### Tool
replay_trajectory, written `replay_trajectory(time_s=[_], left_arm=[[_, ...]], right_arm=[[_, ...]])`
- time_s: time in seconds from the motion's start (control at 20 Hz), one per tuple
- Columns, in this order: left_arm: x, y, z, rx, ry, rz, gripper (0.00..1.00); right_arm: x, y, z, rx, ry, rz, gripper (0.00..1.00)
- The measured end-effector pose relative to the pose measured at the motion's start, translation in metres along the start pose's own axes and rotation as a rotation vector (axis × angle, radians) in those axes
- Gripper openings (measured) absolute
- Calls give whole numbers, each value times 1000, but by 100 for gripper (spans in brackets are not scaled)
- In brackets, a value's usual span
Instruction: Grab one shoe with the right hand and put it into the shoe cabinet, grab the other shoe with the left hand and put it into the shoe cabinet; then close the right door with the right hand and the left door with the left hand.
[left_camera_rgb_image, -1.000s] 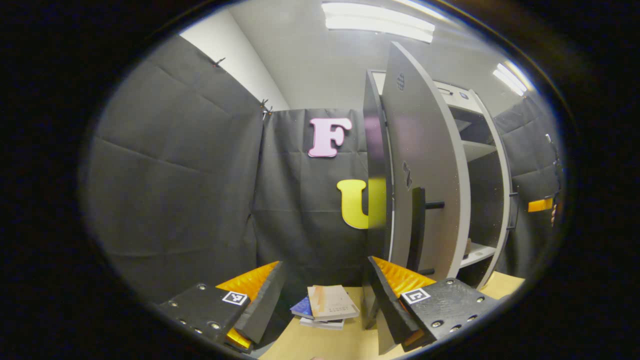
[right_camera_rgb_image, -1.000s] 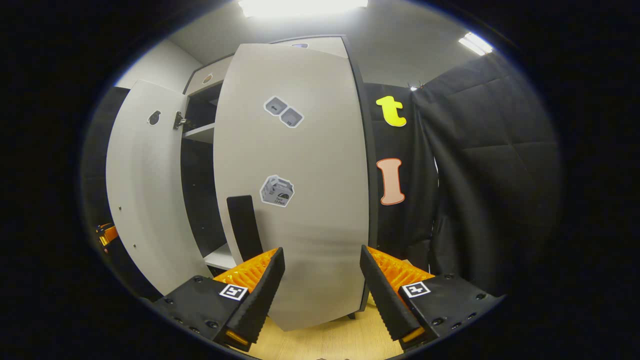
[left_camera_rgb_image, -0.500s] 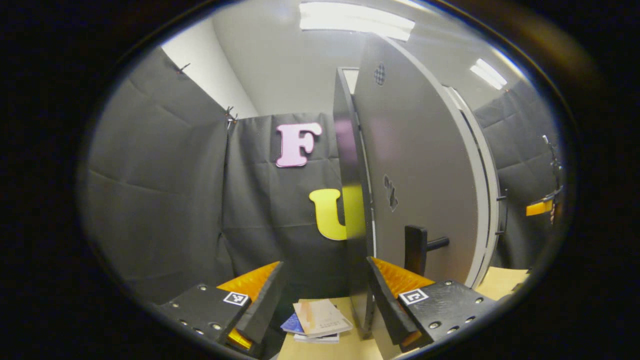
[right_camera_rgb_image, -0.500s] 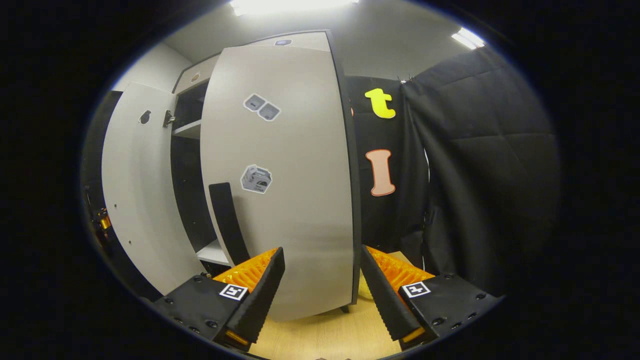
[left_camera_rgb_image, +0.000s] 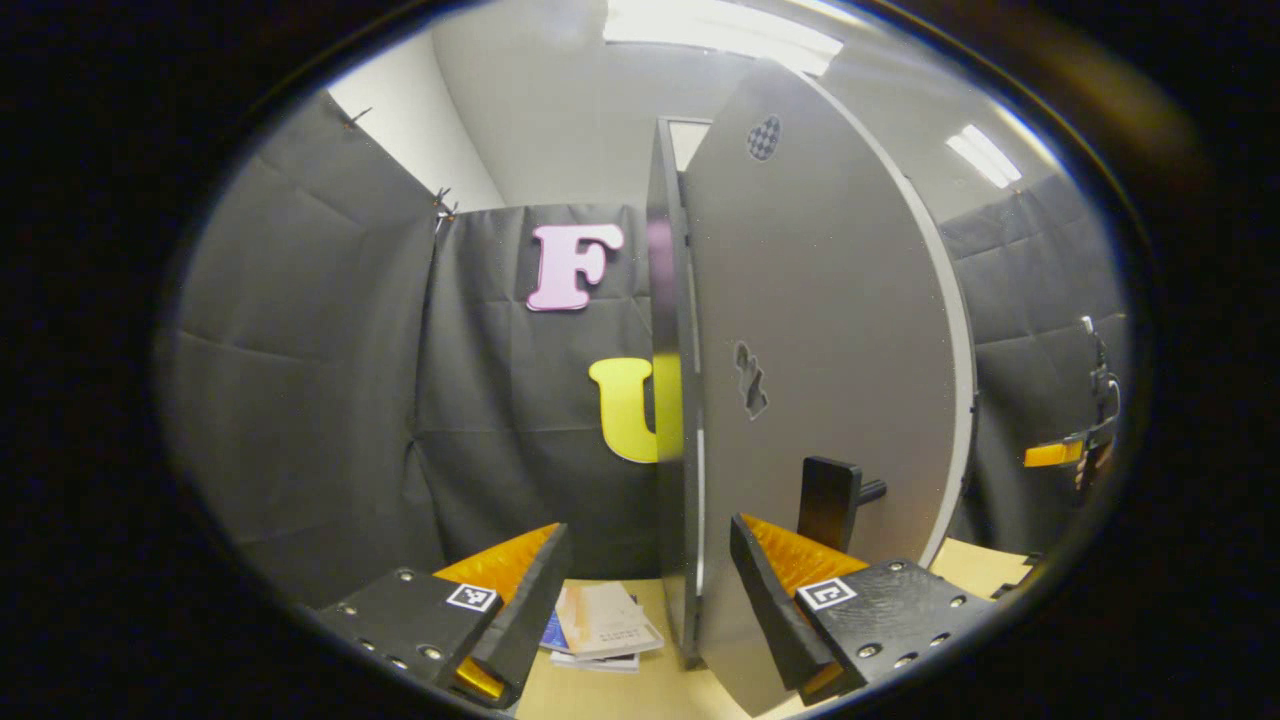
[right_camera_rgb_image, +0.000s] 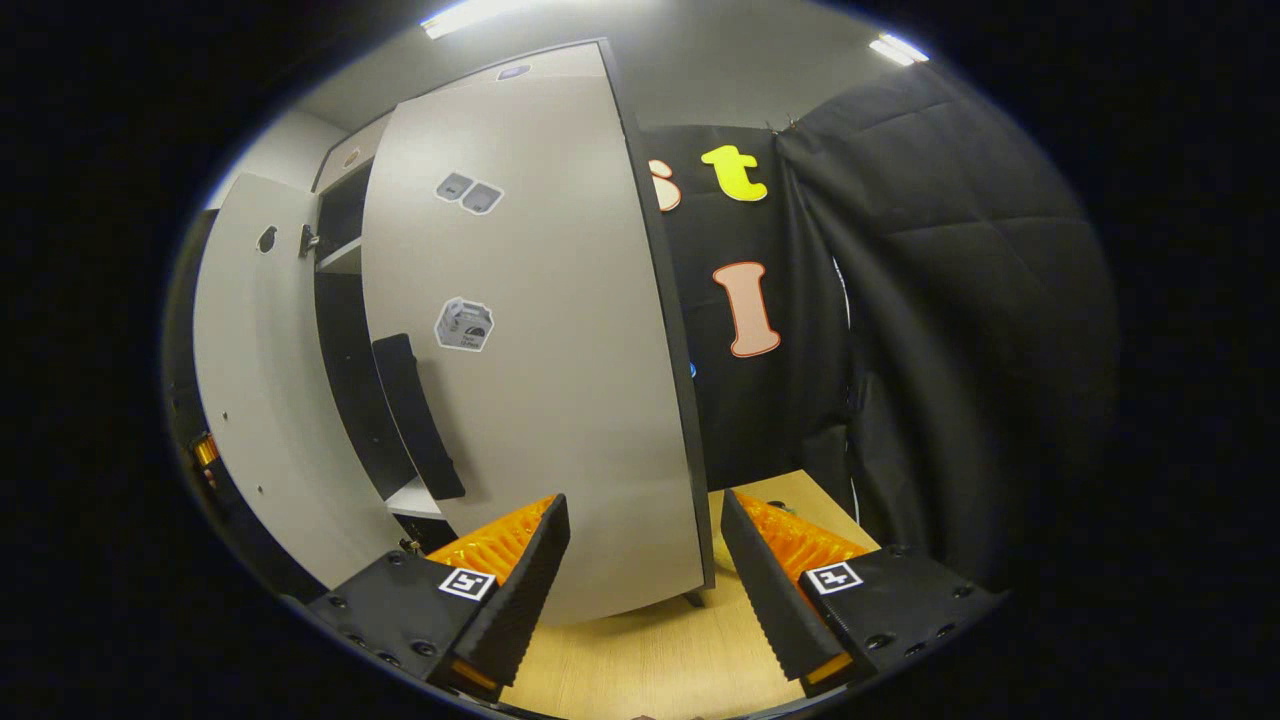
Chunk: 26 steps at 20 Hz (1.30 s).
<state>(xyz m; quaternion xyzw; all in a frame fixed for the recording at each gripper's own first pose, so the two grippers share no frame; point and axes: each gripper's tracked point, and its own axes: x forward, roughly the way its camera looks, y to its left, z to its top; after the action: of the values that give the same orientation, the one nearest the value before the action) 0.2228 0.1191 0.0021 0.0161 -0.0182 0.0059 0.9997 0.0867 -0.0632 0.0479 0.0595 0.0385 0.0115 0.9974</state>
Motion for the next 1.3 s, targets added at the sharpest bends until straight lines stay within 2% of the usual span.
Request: replay_trajectory(time_s=[0.05, 0.3, 0.6, 0.65, 0.95, 1.3], left_arm=[[-1, -15, 0, 1, 3, -3, 99], [8, -58, 0, -12, 9, 6, 99], [42, -122, 1, -30, 42, -54, 99], [45, -129, 2, -25, 40, -46, 99], [17, -136, 25, -3, -17, 17, 99], [-3, -124, 11, -23, -1, 85, 99]], right_arm=[[2, 1, 0, -8, 0, 9, 97], [10, 6, -7, -28, 39, 48, 97], [13, 16, -3, -37, 35, 73, 97], [13, 19, -1, -33, 33, 80, 97], [10, 29, 14, -21, -11, 86, 97], [-1, 20, 34, 19, -89, 13, 98]])
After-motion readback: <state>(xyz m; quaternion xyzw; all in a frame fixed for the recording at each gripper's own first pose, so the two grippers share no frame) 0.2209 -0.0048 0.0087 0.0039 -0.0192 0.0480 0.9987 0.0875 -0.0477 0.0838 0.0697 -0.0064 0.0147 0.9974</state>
